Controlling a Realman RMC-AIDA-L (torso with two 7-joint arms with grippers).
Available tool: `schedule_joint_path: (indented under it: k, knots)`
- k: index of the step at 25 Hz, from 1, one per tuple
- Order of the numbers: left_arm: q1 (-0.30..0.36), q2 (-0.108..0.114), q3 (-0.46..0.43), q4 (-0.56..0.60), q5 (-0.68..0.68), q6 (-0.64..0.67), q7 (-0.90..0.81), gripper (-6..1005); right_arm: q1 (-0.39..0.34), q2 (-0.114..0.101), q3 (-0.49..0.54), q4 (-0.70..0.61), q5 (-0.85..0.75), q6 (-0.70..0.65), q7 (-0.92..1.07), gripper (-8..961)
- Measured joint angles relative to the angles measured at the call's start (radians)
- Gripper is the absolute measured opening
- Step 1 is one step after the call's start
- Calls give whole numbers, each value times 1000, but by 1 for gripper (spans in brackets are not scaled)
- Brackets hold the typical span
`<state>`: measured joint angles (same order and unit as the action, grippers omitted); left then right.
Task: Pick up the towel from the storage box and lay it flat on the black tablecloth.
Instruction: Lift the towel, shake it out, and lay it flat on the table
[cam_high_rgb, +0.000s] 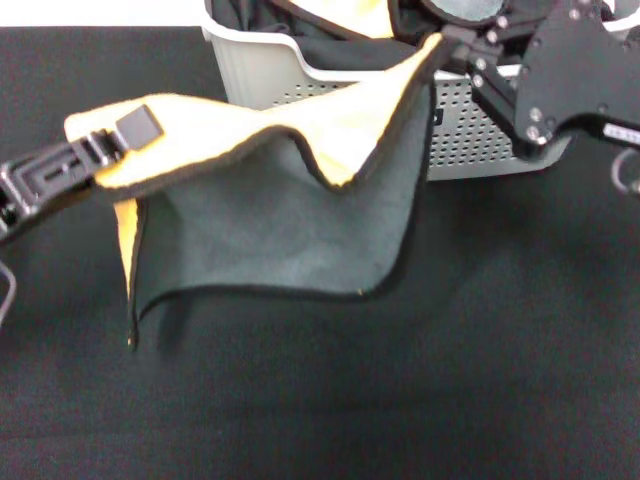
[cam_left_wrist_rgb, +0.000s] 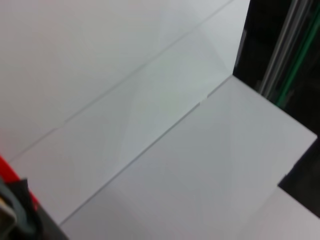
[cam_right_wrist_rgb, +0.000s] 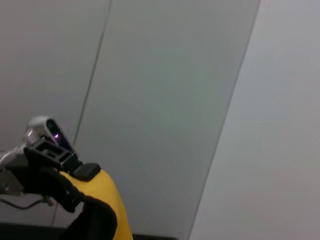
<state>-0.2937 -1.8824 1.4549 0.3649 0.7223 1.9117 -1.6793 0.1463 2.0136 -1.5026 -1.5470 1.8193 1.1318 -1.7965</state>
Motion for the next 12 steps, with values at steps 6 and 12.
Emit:
schedule_joint_path:
  k: [6,12]
  knots:
    - [9,-4,-10,-23,34,-15,16,57,-39,-2,24,-37,-24,53,13,8]
    - [-14,-31,-15,-44,53,-84,64,60,-20,-1,47,-41,-16,52,16,9]
